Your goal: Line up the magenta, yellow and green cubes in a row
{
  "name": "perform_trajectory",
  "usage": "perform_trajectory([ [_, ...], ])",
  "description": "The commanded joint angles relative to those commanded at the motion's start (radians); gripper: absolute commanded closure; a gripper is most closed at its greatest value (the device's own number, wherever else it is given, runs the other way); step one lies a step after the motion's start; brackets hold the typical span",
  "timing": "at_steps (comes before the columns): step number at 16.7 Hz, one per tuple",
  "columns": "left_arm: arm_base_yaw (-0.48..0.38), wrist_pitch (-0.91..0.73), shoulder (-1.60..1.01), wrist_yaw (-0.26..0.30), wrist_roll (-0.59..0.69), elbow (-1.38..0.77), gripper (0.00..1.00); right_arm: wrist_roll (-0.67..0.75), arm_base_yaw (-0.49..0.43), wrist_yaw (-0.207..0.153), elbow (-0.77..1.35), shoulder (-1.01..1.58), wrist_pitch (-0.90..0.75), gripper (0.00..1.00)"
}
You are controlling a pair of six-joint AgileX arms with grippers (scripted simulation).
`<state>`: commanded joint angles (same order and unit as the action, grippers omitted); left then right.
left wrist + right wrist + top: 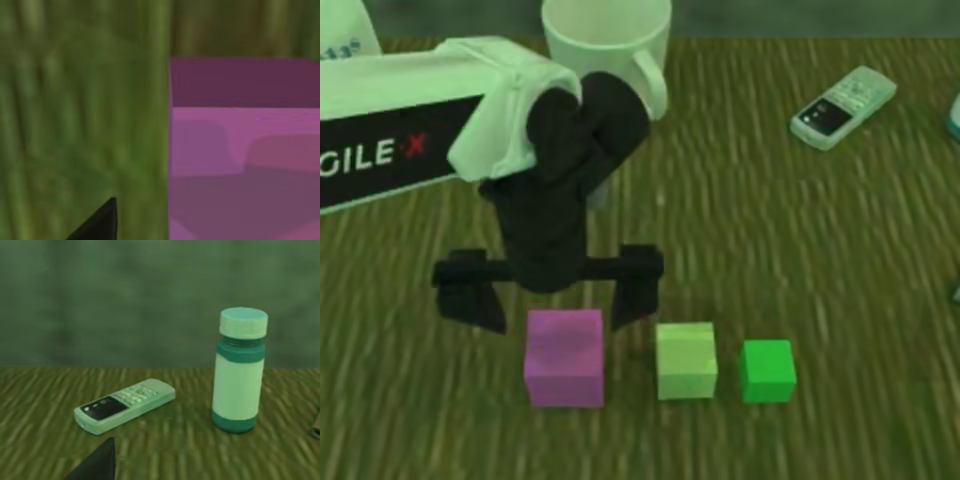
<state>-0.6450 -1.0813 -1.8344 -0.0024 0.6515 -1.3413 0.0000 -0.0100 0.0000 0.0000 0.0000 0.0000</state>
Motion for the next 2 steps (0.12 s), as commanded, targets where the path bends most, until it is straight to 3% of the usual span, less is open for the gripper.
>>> perform_trajectory([
  [2,0.005,-0.029,0.016,0.0,0.0,-0.022,0.0,0.0,0.0,0.0,0.0,0.0,0.0,0.0],
])
